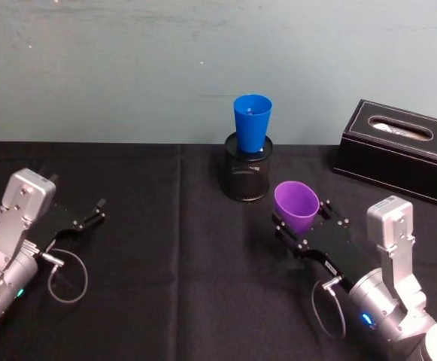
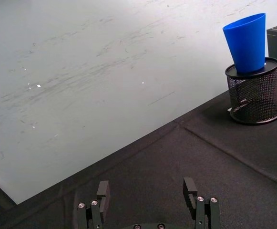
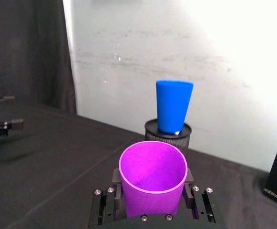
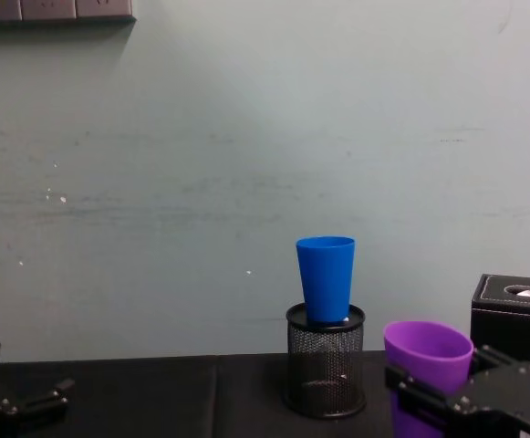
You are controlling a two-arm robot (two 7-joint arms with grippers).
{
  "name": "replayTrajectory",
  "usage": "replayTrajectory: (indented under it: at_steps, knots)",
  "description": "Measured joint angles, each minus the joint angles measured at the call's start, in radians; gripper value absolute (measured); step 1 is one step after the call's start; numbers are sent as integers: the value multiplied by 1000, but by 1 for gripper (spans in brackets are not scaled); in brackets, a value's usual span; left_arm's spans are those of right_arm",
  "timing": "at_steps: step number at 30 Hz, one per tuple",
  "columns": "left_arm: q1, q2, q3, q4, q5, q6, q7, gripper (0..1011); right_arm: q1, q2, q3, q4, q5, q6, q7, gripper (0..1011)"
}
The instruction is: Pick up one cup with a gripper and tap it against the other cup.
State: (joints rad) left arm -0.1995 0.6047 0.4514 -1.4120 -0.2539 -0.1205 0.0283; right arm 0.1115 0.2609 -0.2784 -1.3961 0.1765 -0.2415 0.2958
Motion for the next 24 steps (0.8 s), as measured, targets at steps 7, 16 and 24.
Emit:
replayTrajectory:
  at_steps: [7, 16, 24]
  knots:
    - [0, 0, 0, 0, 0, 0, 0, 1011, -14, -5, 23, -46, -20, -11, -9, 726]
    - [0, 0, 0, 0, 0, 0, 0, 1011, -27, -12, 49, -92, -39, -39, -17, 726]
    - [0, 0, 0, 0, 0, 0, 0, 1011, -27, -13, 50, -92, -40, -40, -16, 726]
